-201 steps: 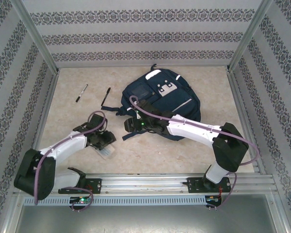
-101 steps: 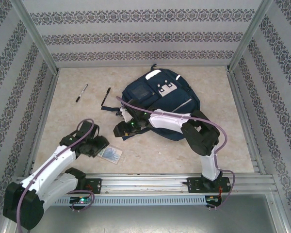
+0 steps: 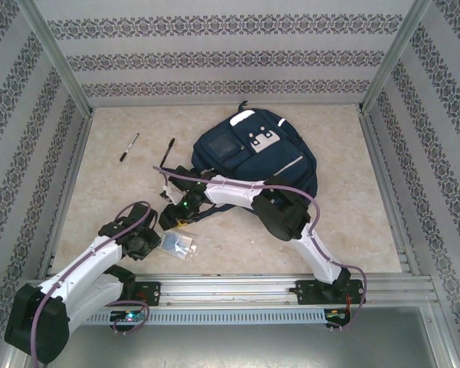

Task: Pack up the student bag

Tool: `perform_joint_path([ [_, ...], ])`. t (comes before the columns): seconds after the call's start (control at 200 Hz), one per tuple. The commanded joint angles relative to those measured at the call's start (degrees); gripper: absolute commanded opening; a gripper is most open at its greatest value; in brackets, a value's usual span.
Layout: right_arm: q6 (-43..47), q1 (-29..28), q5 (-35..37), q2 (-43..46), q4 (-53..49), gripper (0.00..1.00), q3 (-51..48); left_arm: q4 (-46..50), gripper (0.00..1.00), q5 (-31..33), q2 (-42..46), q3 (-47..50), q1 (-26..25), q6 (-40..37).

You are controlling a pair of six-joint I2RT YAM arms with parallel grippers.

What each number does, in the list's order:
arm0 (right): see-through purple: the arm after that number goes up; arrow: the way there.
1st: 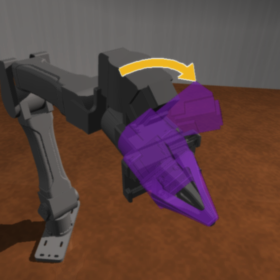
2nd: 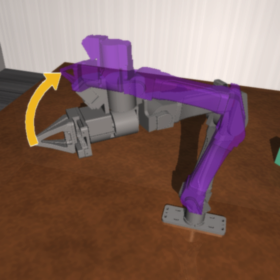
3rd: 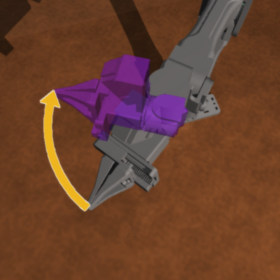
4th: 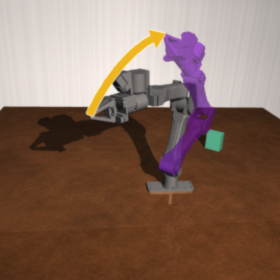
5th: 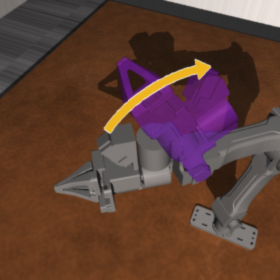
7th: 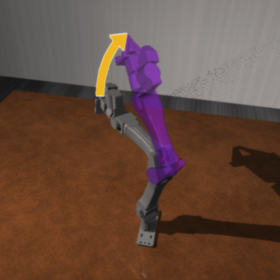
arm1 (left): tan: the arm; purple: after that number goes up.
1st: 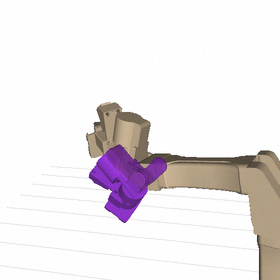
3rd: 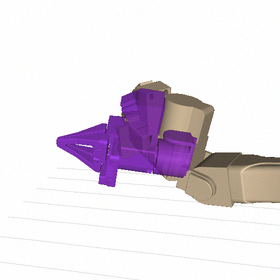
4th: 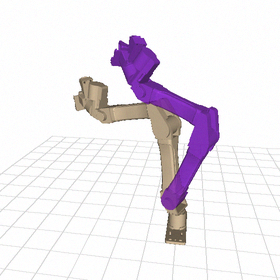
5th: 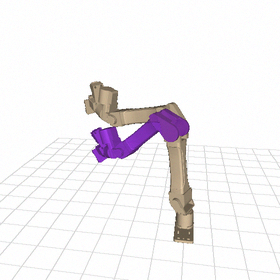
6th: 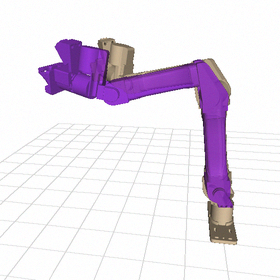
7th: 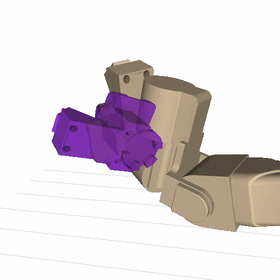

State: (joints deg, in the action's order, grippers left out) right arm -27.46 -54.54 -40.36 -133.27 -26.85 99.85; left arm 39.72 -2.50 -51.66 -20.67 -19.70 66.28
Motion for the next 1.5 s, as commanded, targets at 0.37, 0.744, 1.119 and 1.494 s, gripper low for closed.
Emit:
perform_joint_path([
  [0.37, -4.0, -0.2, -12.6, 3.0, 1.6, 0.00, -3.5, -11.7, 0.24, -5.8, 0.5, 3.3, 2.0, 0.3],
  [0.744, -13.3, 16.4, 10.4, 37.5, 14.1, 0.00, -28.5, -14.5, 0.52, -16.7, 0.9, -26.0, 1.3, -30.8],
  [1.119, -15.6, 50.9, 28.5, 69.6, 15.1, 0.00, -52.1, -15.2, 0.61, -4.0, -34.3, -51.9, -25.0, -58.4],
  [1.494, -10.0, 65.4, 31.7, 87.4, 7.7, 0.00, -62.4, -12.8, 0.71, -4.8, -64.1, -78.0, -31.6, -70.2],
])
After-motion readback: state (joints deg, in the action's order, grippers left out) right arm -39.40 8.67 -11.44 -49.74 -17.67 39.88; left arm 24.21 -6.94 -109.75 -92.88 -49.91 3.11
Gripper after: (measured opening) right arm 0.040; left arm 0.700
